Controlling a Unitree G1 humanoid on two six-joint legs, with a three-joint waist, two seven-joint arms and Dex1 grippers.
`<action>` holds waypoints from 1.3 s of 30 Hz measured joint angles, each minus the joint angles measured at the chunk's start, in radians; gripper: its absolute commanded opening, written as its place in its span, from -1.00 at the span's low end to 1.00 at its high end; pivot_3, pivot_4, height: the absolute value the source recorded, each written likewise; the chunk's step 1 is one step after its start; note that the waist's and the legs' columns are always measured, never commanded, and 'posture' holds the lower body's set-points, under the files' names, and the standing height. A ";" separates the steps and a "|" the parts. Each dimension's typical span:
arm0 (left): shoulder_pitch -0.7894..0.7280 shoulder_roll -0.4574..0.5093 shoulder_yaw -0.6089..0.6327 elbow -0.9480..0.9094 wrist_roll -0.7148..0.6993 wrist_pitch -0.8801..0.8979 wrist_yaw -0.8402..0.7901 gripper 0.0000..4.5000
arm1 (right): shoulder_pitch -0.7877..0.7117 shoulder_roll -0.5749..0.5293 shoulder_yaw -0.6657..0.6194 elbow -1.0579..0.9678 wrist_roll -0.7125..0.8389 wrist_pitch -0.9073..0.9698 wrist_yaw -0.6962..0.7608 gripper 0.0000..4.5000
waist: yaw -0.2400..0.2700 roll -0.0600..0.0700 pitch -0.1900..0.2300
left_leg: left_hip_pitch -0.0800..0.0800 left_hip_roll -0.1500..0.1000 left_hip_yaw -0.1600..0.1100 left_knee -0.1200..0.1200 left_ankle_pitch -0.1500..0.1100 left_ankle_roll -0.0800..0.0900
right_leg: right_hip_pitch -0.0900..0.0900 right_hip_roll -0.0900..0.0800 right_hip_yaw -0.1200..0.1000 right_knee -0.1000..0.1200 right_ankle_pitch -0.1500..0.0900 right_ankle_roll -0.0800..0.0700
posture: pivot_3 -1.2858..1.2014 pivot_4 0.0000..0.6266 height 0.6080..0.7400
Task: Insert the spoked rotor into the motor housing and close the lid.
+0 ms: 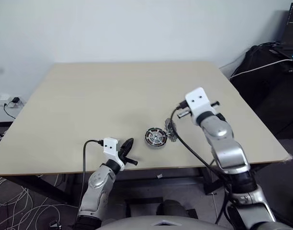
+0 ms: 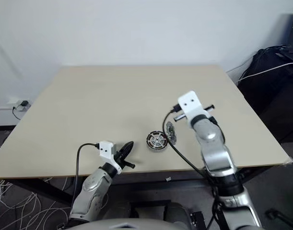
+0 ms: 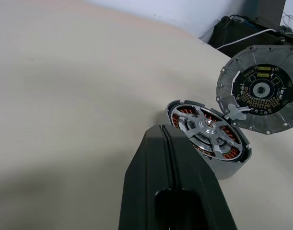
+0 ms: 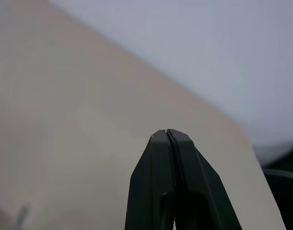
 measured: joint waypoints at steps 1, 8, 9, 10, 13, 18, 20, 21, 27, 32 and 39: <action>-0.001 0.001 0.000 0.000 0.000 0.001 0.000 -1.00 | 0.028 -0.019 -0.007 -0.017 -0.001 0.013 0.012 -0.99 | 0.000 0.000 0.000 | 0.000 0.000 0.000 0.000 0.000 0.000 | 0.000 0.000 0.000 0.000 0.000 0.000 | 0.03 -1.00 1.00; -0.004 0.009 0.000 0.000 0.000 0.004 -0.002 -1.00 | 0.210 -0.032 -0.011 -0.084 -0.007 0.073 0.039 -0.99 | -0.002 0.000 0.000 | 0.001 0.002 0.000 0.000 0.000 0.001 | 0.000 0.001 0.000 0.000 0.000 0.000 | 0.03 -1.00 1.00; -0.004 0.009 -0.001 0.000 0.000 0.004 -0.004 -1.00 | 0.234 0.004 -0.004 -0.090 -0.006 0.071 0.025 -0.99 | -0.002 0.000 0.000 | 0.002 0.002 0.000 0.000 0.000 0.000 | 0.000 0.001 -0.001 0.000 0.000 0.000 | 0.03 -1.00 1.00; -0.005 0.010 -0.001 0.000 0.001 0.004 -0.005 -1.00 | 0.253 0.031 0.011 -0.090 -0.004 0.069 0.016 -0.99 | -0.002 0.000 0.000 | 0.002 0.002 0.000 0.000 0.000 0.000 | 0.000 0.001 -0.001 0.001 -0.001 0.001 | 0.03 -1.00 1.00; -0.007 0.016 -0.003 0.000 0.002 0.004 -0.010 -1.00 | 0.281 0.105 0.044 -0.087 0.001 0.059 -0.007 -0.99 | -0.002 0.000 0.001 | 0.003 0.002 0.000 0.000 0.000 0.001 | -0.001 0.000 -0.001 0.000 -0.002 0.004 | 0.03 -1.00 1.00; -0.010 0.026 -0.008 0.000 0.003 0.006 -0.014 -1.00 | 0.272 0.190 0.060 -0.059 0.005 0.021 -0.035 -0.99 | -0.001 -0.001 0.001 | 0.005 0.001 0.000 0.000 0.000 0.001 | 0.000 -0.001 0.000 0.000 -0.001 0.004 | 0.03 -1.00 1.00; -0.010 0.028 -0.010 0.000 0.004 0.006 -0.014 -1.00 | 0.261 0.211 0.068 -0.034 0.010 0.001 -0.037 -0.99 | -0.001 -0.001 0.001 | 0.005 0.001 0.000 0.000 0.000 0.001 | 0.000 -0.002 0.000 0.000 0.001 0.001 | 0.03 -1.00 1.00; -0.010 0.028 -0.012 0.000 0.004 0.006 -0.014 -1.00 | 0.251 0.217 0.070 -0.019 0.010 -0.008 -0.038 -0.99 | -0.001 -0.001 0.001 | 0.005 0.001 0.000 0.000 0.000 0.001 | 0.000 -0.003 0.000 -0.001 0.001 0.001 | 0.03 -1.00 1.00; -0.007 0.031 -0.012 -0.001 0.007 0.006 -0.013 -1.00 | 0.232 0.235 0.070 0.029 0.015 -0.046 -0.036 -0.99 | -0.002 -0.001 0.001 | 0.005 0.002 0.000 0.000 0.000 0.001 | -0.001 -0.003 0.000 0.000 0.000 0.001 | 0.03 -1.00 1.00; -0.005 0.030 -0.012 -0.004 0.009 0.005 -0.012 -1.00 | 0.206 0.260 0.072 0.092 0.022 -0.070 -0.035 -0.99 | -0.002 -0.001 0.001 | 0.005 0.002 0.000 0.000 0.000 0.001 | -0.001 -0.003 0.000 0.000 0.000 0.001 | 0.03 -1.00 1.00; 0.001 0.029 -0.011 -0.010 0.009 0.003 -0.005 -1.00 | 0.146 0.330 0.087 0.234 0.031 -0.120 -0.059 -0.99 | -0.004 -0.001 0.001 | 0.005 0.002 0.000 -0.001 0.000 0.001 | -0.001 -0.003 0.000 0.000 0.001 0.000 | 0.03 -1.00 1.00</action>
